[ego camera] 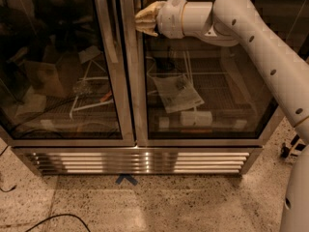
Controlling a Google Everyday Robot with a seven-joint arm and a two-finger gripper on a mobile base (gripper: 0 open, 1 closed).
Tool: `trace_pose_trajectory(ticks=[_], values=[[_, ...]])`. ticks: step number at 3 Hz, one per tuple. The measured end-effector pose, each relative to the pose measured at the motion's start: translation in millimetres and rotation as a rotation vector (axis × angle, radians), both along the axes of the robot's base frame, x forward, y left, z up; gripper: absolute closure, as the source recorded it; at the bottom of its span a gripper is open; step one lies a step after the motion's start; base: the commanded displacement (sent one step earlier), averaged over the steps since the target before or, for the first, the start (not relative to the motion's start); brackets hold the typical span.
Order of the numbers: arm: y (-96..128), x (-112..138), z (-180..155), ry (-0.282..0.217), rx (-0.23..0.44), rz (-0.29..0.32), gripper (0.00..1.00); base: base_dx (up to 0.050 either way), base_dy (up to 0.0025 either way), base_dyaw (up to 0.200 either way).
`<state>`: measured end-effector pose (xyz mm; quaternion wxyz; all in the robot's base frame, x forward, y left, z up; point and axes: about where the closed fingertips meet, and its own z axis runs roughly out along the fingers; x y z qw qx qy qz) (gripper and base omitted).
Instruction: Pick orange can from top drawer and place on counter
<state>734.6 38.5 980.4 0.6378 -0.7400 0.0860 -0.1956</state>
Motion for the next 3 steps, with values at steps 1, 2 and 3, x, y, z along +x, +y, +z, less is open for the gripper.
trace_pose_trajectory(ticks=[1,2,3], values=[[0.7,0.7,-0.6,0.008,0.009,0.014,1.0,0.0,0.0,0.0],[-3.4,0.6,-0.6,0.008,0.009,0.014,1.0,0.0,0.0,0.0],[-2.9,-0.2,-0.2,0.011,0.012,0.031,1.0,0.0,0.0,0.0]])
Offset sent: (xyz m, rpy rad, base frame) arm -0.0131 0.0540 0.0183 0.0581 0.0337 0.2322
